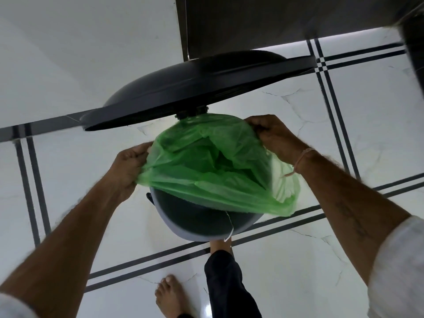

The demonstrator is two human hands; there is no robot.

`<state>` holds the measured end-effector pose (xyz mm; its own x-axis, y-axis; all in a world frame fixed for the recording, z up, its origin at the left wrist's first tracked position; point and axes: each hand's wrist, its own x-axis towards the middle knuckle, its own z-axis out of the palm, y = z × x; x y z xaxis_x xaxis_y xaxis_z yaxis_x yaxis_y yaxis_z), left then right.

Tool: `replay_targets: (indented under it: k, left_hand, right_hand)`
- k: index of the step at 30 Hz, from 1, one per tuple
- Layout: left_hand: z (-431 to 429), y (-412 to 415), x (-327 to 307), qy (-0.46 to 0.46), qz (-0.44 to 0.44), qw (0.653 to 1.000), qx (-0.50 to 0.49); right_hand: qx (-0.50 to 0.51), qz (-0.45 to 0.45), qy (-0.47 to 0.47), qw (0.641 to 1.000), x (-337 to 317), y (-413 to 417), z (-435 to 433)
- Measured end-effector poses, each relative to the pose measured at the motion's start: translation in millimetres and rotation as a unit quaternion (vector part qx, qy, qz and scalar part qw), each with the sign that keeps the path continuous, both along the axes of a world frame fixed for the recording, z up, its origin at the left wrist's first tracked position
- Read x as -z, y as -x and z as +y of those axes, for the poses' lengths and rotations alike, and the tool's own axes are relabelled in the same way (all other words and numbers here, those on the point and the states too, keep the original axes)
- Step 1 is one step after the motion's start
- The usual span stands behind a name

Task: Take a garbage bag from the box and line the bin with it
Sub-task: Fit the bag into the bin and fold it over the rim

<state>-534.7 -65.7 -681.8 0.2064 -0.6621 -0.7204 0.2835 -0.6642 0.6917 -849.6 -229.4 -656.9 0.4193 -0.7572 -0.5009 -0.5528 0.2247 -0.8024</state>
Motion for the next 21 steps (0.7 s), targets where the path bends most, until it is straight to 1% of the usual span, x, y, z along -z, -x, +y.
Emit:
replay_targets:
  k: [3, 5, 8, 10, 12, 16, 18, 21]
  left_hand:
    - [18.0, 1.4, 4.6, -0.03, 0.016, 0.999, -0.037]
    - [27.8, 3.6, 7.8, -0.036, 0.024, 0.997, -0.067]
    - [44.5, 11.2, 7.8, -0.021, 0.071, 0.993, -0.092]
    - [58.5, 13.9, 7.0, -0.011, 0.119, 0.986, -0.119]
    - [71.9, 16.3, 7.0, -0.01, 0.154, 0.977, -0.147]
    - [92.0, 31.1, -0.8, -0.028, 0.184, 0.966, -0.18]
    - [95.7, 37.8, -7.5, -0.031, 0.191, 0.964, -0.184]
    - [101.0, 41.0, -14.1, -0.045, 0.183, 0.962, -0.195]
  right_hand:
    - [0.065, -0.032, -0.011, 0.997, -0.9, 11.9, 12.4]
    - [0.105, -0.033, -0.016, 0.994, 0.9, 18.1, 22.4]
    - [0.173, -0.049, -0.015, 0.984, 6.9, 27.4, 37.5]
    - [0.21, -0.057, -0.004, 0.976, 7.9, 32.4, 49.3]
    - [0.249, -0.052, 0.017, 0.967, 5.5, 36.7, 61.2]
    - [0.317, -0.025, 0.026, 0.948, 2.6, 43.5, 88.2]
    - [0.349, 0.003, 0.019, 0.937, 3.9, 46.9, 103.4]
    - [0.407, 0.006, -0.02, 0.913, 1.1, 49.0, 127.6]
